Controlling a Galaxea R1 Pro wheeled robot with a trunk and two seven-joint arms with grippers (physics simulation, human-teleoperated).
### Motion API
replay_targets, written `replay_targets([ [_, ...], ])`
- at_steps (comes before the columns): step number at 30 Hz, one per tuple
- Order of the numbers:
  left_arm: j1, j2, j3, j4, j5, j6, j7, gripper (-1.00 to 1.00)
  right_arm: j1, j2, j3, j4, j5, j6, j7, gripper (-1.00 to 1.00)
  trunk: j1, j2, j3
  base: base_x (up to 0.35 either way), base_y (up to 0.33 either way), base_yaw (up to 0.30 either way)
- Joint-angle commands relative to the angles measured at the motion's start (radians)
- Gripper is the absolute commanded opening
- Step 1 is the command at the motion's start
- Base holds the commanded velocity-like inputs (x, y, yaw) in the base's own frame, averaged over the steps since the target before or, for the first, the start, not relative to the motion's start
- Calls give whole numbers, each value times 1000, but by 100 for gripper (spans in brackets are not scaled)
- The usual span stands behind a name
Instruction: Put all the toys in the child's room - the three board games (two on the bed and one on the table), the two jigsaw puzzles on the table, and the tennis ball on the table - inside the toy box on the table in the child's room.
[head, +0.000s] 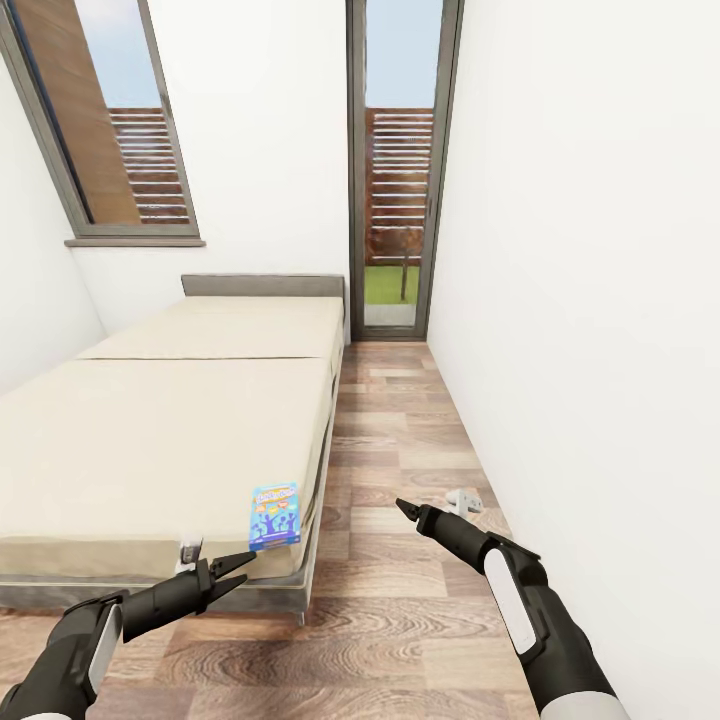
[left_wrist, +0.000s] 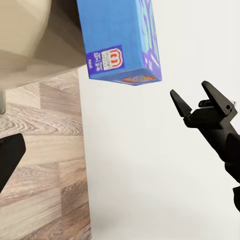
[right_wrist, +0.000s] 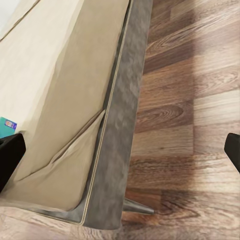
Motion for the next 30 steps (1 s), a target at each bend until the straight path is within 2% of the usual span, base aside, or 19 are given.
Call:
replay_targets([
  [1, -1, 0, 1, 0, -1, 10, -4, 100, -1, 1, -4, -1, -4, 7, 3, 100, 0, 0, -1, 0, 0, 0],
  [30, -1, 0, 1, 0, -2, 8, 0, 100, -1, 1, -1, -5, -4, 7, 3, 100, 0, 0, -1, 28, -17, 0],
])
